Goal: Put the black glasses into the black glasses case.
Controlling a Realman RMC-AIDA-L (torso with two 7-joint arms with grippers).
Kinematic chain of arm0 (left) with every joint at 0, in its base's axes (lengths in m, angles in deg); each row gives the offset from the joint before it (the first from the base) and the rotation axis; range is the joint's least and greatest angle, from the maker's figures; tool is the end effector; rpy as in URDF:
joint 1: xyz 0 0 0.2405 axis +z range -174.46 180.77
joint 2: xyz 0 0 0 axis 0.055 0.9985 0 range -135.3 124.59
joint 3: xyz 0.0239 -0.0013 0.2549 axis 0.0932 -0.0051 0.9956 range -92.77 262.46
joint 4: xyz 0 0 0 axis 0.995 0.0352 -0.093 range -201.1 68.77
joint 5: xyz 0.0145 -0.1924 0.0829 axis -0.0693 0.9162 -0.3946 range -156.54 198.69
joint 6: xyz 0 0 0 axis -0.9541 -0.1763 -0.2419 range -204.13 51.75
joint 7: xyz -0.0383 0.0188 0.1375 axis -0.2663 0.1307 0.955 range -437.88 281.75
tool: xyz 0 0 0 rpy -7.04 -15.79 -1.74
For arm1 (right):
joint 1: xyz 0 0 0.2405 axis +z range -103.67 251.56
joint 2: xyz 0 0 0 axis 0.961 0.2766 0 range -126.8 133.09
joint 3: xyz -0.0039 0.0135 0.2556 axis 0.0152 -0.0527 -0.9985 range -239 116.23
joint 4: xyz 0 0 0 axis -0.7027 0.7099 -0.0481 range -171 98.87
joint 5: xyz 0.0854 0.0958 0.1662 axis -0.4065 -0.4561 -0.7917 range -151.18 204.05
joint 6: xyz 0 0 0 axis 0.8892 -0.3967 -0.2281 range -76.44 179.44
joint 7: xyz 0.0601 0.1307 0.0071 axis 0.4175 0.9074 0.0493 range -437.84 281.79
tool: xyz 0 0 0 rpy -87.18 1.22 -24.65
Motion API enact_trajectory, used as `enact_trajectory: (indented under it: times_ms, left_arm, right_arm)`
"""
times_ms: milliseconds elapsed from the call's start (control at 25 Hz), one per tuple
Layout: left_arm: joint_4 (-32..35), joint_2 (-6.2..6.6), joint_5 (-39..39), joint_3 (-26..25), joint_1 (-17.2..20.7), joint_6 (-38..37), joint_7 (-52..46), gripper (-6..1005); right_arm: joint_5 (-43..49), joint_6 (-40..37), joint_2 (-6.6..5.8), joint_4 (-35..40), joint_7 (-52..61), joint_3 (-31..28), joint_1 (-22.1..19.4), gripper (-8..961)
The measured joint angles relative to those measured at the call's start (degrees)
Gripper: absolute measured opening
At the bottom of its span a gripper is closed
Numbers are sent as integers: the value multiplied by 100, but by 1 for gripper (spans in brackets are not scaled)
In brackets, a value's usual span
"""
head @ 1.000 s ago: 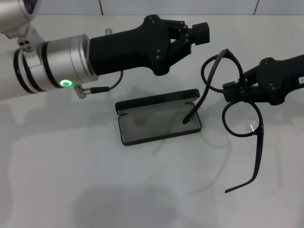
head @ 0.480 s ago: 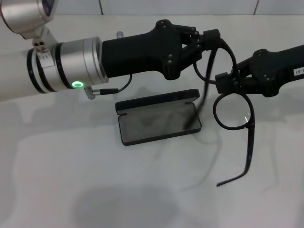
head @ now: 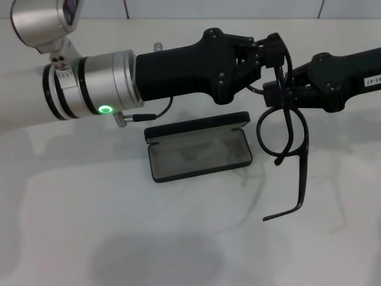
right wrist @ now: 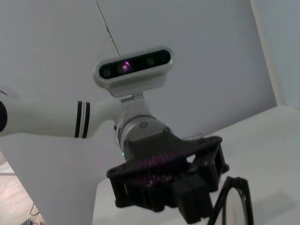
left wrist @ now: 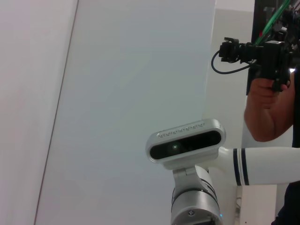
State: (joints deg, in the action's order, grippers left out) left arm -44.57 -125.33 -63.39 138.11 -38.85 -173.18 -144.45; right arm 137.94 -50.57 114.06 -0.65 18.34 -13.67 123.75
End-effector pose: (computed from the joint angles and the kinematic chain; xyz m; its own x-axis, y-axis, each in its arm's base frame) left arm -0.1513 0.3408 -0.0296 0.5764 0.1224 0.8079 0.1719 -0.9848 0.0266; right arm 0.1455 0.3802 0.0347 0.8629 -0.3089 -0.4001 -0.2645 -0.9504 0.1633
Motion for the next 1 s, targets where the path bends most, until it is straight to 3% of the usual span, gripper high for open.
enact_trajectory:
  times_ms: [360,640,720,1000]
  left_arm:
    - [-26,-8,135,-4,23,-38,43,25]
    - [33,28,946,-13,381,-547,102,25]
    - [59,38,1074,-26,493,-668,117,25]
    - [99,50,1005,-8,797,-669,155,26]
  right_arm:
    - [-56,20,-7,-73,-15,0,-35,115]
    - [-80,329,-66,-94,-27,-92,-198,115]
    - [-89,463,-88,-138,-11,-390,-254,115]
    - [-399,1379,-201,-813,234,-2278,-462,115]
